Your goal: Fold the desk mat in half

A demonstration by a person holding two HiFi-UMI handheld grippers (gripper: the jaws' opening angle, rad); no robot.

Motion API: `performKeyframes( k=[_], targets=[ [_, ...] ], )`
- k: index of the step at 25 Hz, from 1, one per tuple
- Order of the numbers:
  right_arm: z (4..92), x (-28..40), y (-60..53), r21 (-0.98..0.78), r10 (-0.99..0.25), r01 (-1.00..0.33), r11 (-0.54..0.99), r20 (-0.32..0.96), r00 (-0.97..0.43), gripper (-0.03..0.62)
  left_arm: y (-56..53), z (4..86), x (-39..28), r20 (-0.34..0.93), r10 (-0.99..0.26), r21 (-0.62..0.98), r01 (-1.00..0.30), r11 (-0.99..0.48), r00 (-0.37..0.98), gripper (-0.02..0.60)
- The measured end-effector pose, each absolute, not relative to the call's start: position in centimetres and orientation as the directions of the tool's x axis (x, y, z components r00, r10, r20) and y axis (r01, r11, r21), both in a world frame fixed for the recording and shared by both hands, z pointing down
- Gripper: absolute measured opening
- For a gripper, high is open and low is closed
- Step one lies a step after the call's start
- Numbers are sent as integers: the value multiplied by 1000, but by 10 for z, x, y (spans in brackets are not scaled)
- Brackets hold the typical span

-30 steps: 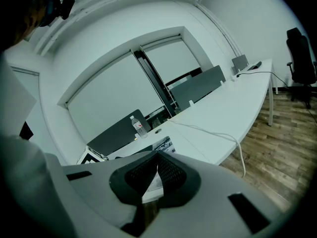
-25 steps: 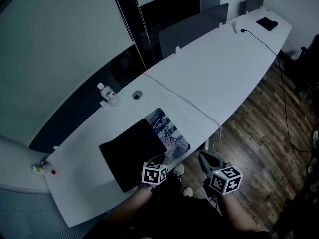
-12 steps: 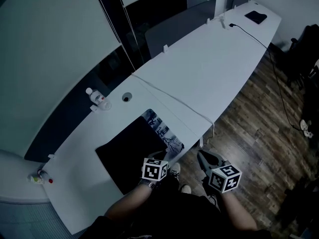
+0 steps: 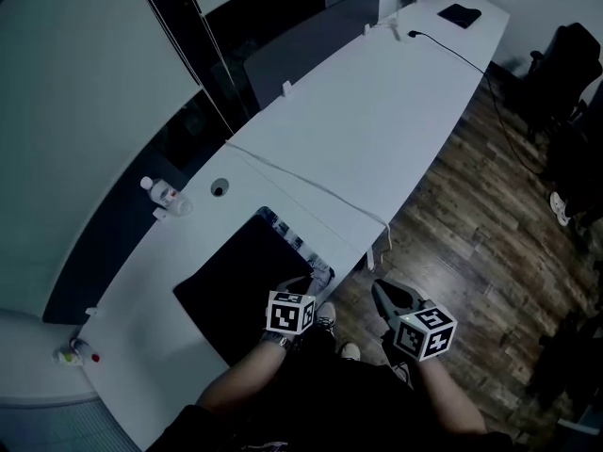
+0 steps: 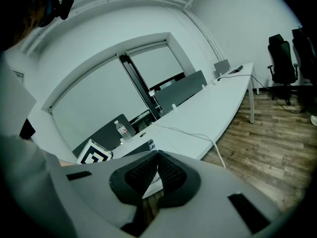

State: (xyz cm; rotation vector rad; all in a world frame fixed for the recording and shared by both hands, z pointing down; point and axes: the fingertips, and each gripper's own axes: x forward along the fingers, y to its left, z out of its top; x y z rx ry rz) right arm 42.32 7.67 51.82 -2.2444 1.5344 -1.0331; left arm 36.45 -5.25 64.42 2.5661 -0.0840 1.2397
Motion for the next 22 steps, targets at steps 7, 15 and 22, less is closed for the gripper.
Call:
performKeyframes(
  k=[7, 15, 22],
  targets=[
    [526, 436, 90, -524, -861, -704, -479, 439, 258, 23, -44, 648, 385, 777, 116, 244, -127, -961, 619, 41],
    [530, 448, 94, -514, -839, -678, -525, 448, 310, 23, -38, 655, 401, 783, 164, 258, -74, -963, 600, 41],
    [535, 449, 94, -521, -835, -667, -533, 454, 312, 23, -36, 659, 403, 784, 175, 264, -65, -962, 595, 43]
  ],
)
